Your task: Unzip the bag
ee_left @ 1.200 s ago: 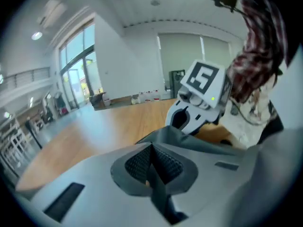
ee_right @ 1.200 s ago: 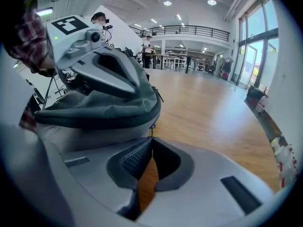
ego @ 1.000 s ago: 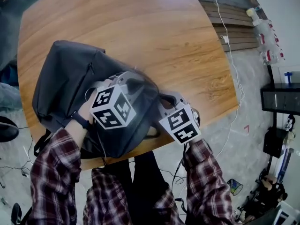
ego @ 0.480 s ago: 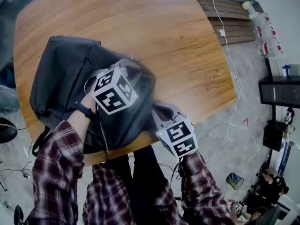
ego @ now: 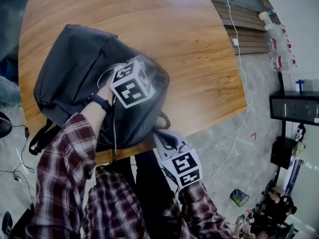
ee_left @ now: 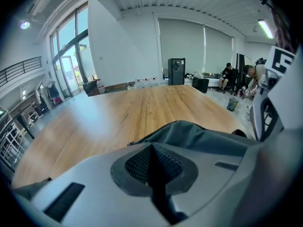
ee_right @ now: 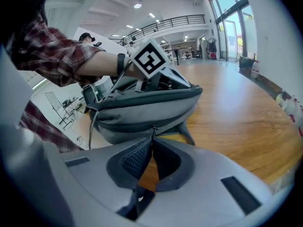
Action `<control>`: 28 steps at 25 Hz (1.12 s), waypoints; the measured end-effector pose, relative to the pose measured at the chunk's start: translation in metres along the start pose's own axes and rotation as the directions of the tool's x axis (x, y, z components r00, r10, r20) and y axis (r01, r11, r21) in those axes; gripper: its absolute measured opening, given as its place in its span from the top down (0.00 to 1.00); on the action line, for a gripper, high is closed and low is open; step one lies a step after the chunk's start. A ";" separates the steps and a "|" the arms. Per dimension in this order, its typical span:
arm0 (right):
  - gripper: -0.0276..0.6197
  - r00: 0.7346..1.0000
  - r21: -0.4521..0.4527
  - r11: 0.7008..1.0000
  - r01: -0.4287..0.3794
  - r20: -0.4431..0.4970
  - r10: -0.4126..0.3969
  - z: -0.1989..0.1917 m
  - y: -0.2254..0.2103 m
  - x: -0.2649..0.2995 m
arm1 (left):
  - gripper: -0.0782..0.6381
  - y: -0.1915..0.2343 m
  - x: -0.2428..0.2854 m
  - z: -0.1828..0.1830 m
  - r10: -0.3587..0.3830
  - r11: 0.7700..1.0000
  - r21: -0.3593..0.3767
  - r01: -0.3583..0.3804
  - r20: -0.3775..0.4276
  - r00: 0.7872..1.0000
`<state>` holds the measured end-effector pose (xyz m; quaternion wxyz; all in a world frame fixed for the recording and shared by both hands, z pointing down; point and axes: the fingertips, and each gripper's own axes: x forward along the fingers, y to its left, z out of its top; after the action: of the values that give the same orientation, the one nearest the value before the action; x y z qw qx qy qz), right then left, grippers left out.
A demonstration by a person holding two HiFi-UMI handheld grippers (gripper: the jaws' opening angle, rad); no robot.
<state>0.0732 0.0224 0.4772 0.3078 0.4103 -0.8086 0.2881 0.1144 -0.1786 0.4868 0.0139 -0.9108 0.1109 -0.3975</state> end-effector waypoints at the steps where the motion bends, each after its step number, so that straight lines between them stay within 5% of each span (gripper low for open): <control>1: 0.93 1.000 -0.005 1.000 -0.014 -0.004 0.014 -0.004 0.009 -0.001 | 0.88 0.001 0.002 0.001 0.002 1.000 0.000 -0.002 0.002 1.000; 4: 0.93 0.999 -0.005 0.999 -0.038 -0.004 0.038 -0.010 0.033 -0.002 | 0.88 0.001 0.000 0.004 0.027 1.000 0.000 -0.027 0.013 1.000; 9: 0.93 0.998 -0.034 0.998 0.060 -0.007 -0.061 -0.015 0.024 -0.001 | 0.88 -0.008 -0.038 -0.005 0.090 0.995 0.050 -0.091 0.014 0.996; 16: 0.93 0.986 -0.009 0.986 0.164 0.039 -0.164 0.008 -0.038 -0.007 | 0.88 -0.096 -0.127 -0.060 -0.052 0.992 0.122 0.043 0.070 0.996; 22: 0.93 0.981 -0.117 0.974 0.193 0.037 -0.190 0.034 -0.079 0.005 | 0.88 -0.115 -0.120 -0.068 0.035 0.984 0.172 -0.056 0.121 0.992; 28: 0.93 0.969 -0.164 0.956 0.245 0.035 -0.243 0.059 -0.118 0.014 | 0.88 -0.155 -0.096 -0.059 -0.060 0.929 0.368 0.041 0.038 0.997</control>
<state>0.1498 -0.0852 0.4751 0.3685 0.4818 -0.7752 0.1763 0.0379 -0.0033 0.4755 0.1760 -0.9042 0.0109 -0.3891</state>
